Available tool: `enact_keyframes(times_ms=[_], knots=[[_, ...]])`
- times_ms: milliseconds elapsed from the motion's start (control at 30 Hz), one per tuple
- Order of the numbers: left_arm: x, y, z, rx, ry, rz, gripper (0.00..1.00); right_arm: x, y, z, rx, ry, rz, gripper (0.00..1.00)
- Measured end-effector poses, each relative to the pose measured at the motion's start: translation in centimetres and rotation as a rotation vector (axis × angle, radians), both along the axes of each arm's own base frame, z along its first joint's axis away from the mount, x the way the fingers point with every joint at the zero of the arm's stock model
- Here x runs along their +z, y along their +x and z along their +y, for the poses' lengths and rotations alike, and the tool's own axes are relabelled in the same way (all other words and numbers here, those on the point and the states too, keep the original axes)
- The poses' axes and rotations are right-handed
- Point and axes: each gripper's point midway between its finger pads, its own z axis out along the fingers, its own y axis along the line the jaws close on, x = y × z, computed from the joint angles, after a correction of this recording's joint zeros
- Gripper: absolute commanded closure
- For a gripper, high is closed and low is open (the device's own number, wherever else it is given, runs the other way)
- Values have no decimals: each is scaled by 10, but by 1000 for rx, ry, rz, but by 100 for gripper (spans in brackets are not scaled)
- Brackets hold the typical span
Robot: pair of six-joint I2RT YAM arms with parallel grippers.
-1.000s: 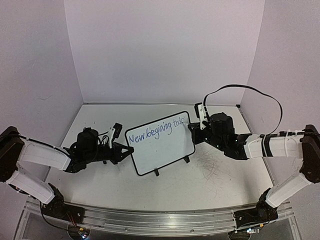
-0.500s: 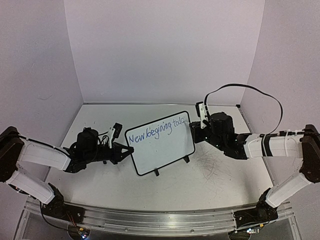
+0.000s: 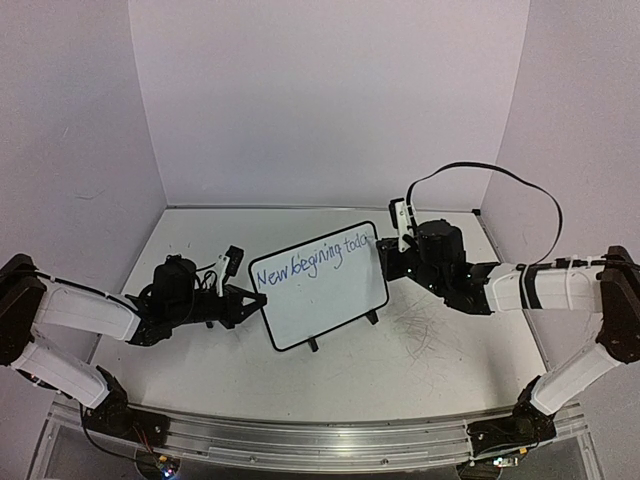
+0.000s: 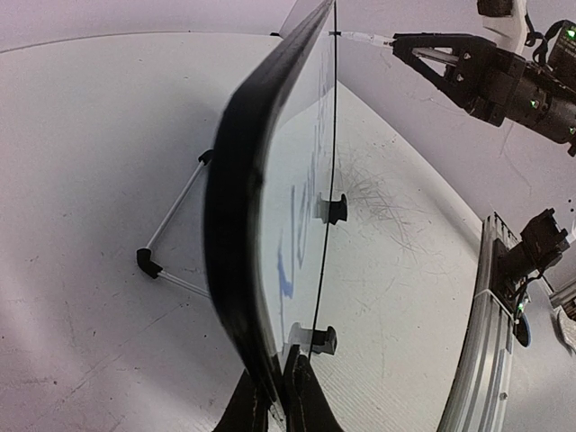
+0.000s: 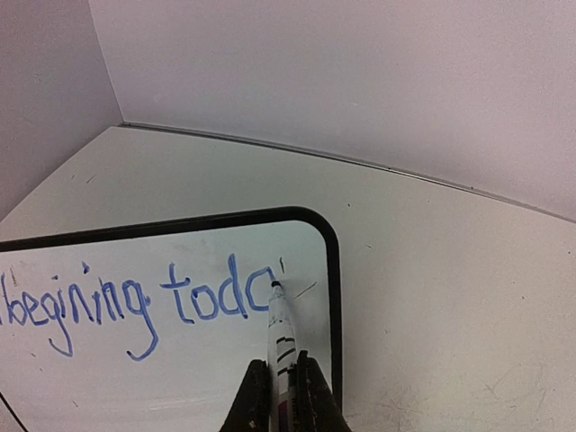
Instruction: Write a sentence on the whiteboard
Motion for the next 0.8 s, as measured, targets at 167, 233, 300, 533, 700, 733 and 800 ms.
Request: enact_keyframes(times_ms=[167, 233, 300, 533, 700, 733, 800], knots=[[0, 0, 0, 0, 0, 0, 100, 2, 1, 0, 1, 1, -3, 100], [0, 0, 0, 0, 0, 0, 100, 4, 1, 1, 1, 4, -8, 100], [0, 0, 0, 0, 0, 0, 100, 5, 1, 1, 1, 5, -9, 100], [0, 0, 0, 0, 0, 0, 100, 5, 1, 2, 3, 6, -7, 100], [0, 0, 0, 0, 0, 0, 100, -2, -1, 0, 3, 3, 8, 100], [0, 0, 0, 0, 0, 0, 100, -5, -2, 0, 3, 2, 13, 100], [0, 0, 0, 0, 0, 1, 100, -10, -4, -2, 3, -4, 23, 100]])
